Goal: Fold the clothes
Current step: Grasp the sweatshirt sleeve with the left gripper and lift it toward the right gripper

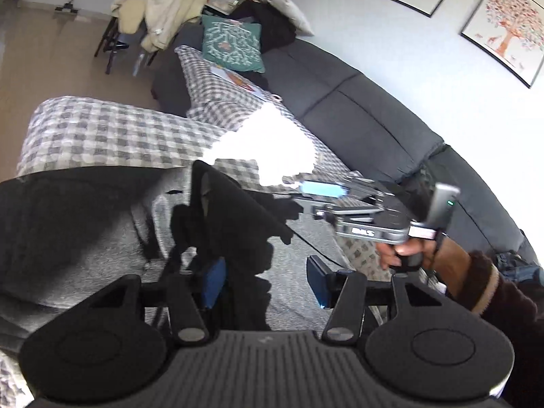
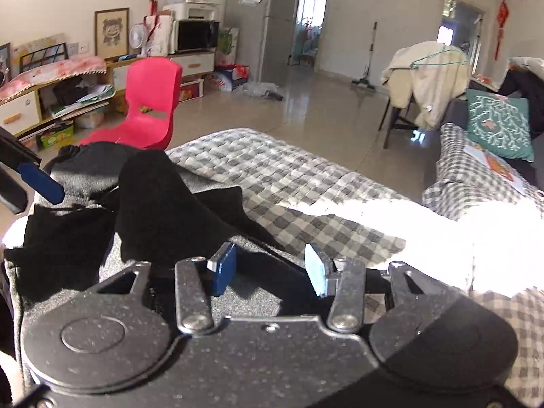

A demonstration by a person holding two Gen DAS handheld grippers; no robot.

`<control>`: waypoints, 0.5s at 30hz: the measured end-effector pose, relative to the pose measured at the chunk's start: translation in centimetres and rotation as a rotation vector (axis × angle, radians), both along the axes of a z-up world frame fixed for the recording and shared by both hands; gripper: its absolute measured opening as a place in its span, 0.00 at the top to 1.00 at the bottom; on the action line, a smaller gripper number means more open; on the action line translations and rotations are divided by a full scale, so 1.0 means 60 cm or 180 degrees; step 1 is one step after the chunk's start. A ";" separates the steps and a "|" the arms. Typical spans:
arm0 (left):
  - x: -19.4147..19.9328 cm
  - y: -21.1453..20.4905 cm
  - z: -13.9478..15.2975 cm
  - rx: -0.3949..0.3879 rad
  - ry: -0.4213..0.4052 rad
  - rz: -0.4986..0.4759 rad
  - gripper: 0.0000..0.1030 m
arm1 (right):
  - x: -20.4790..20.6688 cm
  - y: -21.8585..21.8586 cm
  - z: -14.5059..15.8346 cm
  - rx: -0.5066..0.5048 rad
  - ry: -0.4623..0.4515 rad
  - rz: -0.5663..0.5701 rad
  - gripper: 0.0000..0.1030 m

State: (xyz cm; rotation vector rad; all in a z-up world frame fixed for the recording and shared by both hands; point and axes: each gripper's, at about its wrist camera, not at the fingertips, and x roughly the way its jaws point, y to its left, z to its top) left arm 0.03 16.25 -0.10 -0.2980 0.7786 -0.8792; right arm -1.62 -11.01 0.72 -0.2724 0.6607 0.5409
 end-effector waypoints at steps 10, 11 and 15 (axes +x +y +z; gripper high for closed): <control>0.001 -0.084 -0.076 0.0518 0.0277 -0.0669 0.49 | 0.000 0.032 -0.024 -0.0423 -0.0160 -0.0054 0.96; -0.003 -0.082 -0.074 0.0538 0.0277 -0.0689 0.49 | 0.003 0.028 -0.022 -0.0400 -0.0172 -0.0188 0.96; -0.029 -0.080 -0.071 0.0680 0.0212 -0.0812 0.49 | 0.011 0.030 -0.032 -0.0376 -0.0036 -0.0086 0.94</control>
